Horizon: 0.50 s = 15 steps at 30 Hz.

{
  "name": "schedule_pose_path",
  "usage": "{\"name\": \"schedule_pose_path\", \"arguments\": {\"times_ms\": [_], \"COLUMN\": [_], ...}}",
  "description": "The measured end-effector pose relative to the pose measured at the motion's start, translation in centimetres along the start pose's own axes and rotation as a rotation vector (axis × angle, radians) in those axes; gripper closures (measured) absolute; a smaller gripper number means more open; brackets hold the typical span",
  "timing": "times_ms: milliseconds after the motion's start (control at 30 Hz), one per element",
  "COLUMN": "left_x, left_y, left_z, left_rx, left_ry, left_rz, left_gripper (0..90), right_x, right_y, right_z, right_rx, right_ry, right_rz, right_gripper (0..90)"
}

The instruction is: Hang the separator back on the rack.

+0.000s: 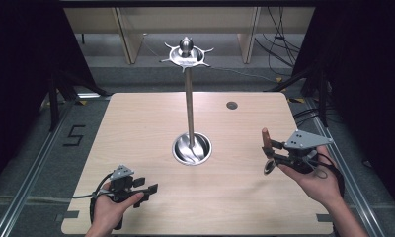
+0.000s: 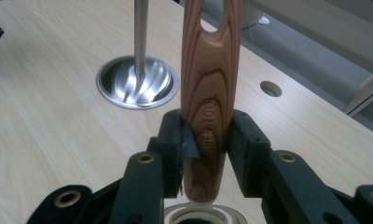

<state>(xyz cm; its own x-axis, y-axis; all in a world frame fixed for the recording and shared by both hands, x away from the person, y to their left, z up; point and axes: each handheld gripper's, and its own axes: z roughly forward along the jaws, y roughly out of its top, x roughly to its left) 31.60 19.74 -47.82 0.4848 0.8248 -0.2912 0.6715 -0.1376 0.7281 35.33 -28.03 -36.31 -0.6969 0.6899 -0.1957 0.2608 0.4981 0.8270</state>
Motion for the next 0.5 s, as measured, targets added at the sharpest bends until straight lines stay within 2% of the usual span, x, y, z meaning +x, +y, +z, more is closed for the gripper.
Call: {"name": "schedule_pose_path", "arguments": {"times_ms": [167, 200, 267, 433, 500], "left_x": [0.0, 0.0, 0.0, 0.0, 0.1], "left_y": [0.0, 0.0, 0.0, 0.0, 0.1], "left_z": [-0.1, -0.1, -0.1, -0.1, -0.2], "left_rx": [-0.007, -0.008, -0.002, -0.006, -0.002], "left_ry": [-0.002, -0.002, 0.001, -0.003, -0.001], "left_rz": [0.008, 0.007, 0.008, 0.004, 0.014], "left_gripper": [38.2, 38.2, 38.2, 38.1, 38.2], "right_x": [0.1, 0.1, 0.1, 0.1, 0.3], "right_y": [0.6, 0.7, 0.9, 1.4, 1.6], "right_z": [0.2, 0.3, 0.2, 0.3, 0.4], "right_rx": [-0.013, -0.033, -0.023, -0.036, -0.046], "right_ry": [-0.002, -0.01, -0.001, -0.005, -0.005], "right_rz": [-0.001, 0.001, -0.001, -0.001, 0.01], "right_gripper": [68.4, 68.4, 68.4, 68.4, 68.4]}}
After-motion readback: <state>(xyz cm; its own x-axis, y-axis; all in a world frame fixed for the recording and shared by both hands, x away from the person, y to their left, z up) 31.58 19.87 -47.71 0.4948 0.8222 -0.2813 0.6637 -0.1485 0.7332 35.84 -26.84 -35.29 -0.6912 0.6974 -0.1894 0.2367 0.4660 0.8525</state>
